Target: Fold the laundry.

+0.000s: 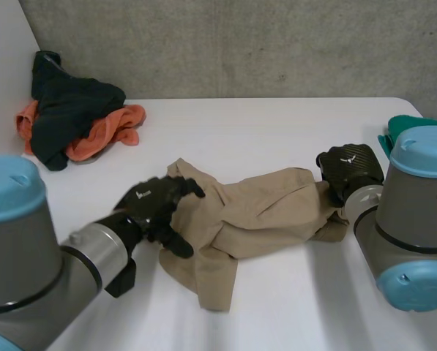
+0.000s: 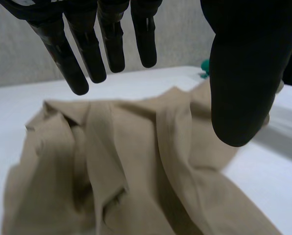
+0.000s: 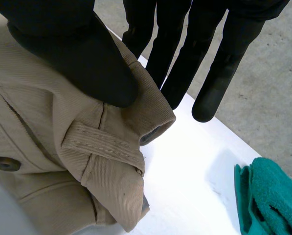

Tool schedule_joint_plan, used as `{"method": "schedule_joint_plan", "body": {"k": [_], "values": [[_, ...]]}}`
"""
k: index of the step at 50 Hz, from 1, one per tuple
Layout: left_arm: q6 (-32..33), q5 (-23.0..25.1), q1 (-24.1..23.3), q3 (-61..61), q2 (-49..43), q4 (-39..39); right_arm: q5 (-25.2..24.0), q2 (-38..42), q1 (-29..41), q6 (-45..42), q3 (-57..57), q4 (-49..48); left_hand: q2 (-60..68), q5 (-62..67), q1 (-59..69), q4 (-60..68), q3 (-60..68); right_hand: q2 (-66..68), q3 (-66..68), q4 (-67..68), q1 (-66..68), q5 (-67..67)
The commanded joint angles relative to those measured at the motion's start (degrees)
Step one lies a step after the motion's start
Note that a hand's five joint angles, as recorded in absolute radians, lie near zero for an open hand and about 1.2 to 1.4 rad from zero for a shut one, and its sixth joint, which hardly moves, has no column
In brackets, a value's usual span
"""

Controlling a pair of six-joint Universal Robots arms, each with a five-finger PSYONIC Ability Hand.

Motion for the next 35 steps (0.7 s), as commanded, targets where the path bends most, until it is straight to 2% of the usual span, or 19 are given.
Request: {"method": "schedule_joint_plan", "body": {"k": [1,8,11,12,13,15,19,22,23,24,28,31,35], "values": [[-3.79,-0.04,-0.89,2.22,-9.9,2.47,-0.22,-3.02,-0.08,-0.05,2.93,-0.26,7.06,6.59,7.2,6.92,6.9,12.93,12.13,11.43,16.52,11.66],[-10.04,1.8,-2.9,5.65,-16.24,2.03,-0.22,-5.13,-0.17,-0.22,4.43,-0.7,10.26,9.79,10.4,10.12,10.1,12.93,12.13,11.43,16.52,11.66],[-11.72,3.21,-3.7,7.06,-17.48,2.03,-0.22,-5.31,-0.08,-0.31,4.6,-0.96,16.62,16.15,16.77,16.48,16.47,12.93,12.13,11.43,16.52,11.66],[-11.89,3.3,-3.61,7.32,-17.65,2.03,-0.22,-5.4,-0.17,-0.48,4.6,-1.05,20.65,20.18,20.79,20.51,20.49,12.93,12.13,11.43,16.52,11.66],[-11.9,3.3,-3.35,7.76,-18.0,2.03,-0.22,-5.4,-0.17,-0.49,4.6,-1.14,35.34,34.87,35.49,35.2,35.19,12.93,12.13,11.43,16.52,11.66],[-11.81,3.12,-3.17,8.2,-18.1,2.03,-0.22,-5.48,-0.17,-0.66,4.43,-1.05,54.07,53.6,54.22,53.93,53.92,12.93,12.13,11.43,16.52,11.66],[-10.85,2.94,-3.0,10.66,-16.61,1.77,-0.31,-7.32,-0.17,-1.8,3.73,-0.09,55.99,55.52,56.14,55.85,55.83,12.93,12.13,11.43,16.52,11.66],[-9.7,3.12,-2.38,13.21,-9.24,-0.69,-0.4,-11.19,-0.17,-7.32,2.85,1.93,55.99,55.52,56.14,55.85,55.83,12.93,12.13,11.43,16.52,11.66],[-9.18,3.29,-2.21,13.82,-7.22,-1.48,-0.66,-13.46,-0.17,-11.95,1.98,3.94,55.99,55.52,56.14,55.85,55.83,12.93,12.13,11.43,16.52,11.66],[-7.34,3.38,-1.6,15.39,-3.02,-3.31,-0.83,-14.61,-0.17,-14.09,1.44,5.18,55.99,55.52,56.14,55.85,55.83,12.93,12.13,11.43,16.52,11.66],[-0.33,3.73,-0.36,20.49,3.77,-8.76,-1.89,-18.93,0.01,-22.27,-2.42,11.07,55.99,55.52,56.14,55.85,55.83,12.93,12.13,11.43,16.52,11.66],[4.61,3.74,-0.01,23.49,5.54,-12.72,-1.63,-20.25,0.36,-23.6,-6.19,15.8,55.99,55.52,56.14,55.85,55.83,12.93,12.13,11.43,16.52,11.66],[15.06,3.74,0.08,27.09,4.85,-19.23,-2.41,-20.16,0.27,-23.51,-10.15,22.57,55.99,55.52,56.14,55.85,55.83,12.93,12.13,11.43,16.52,11.66]]}}
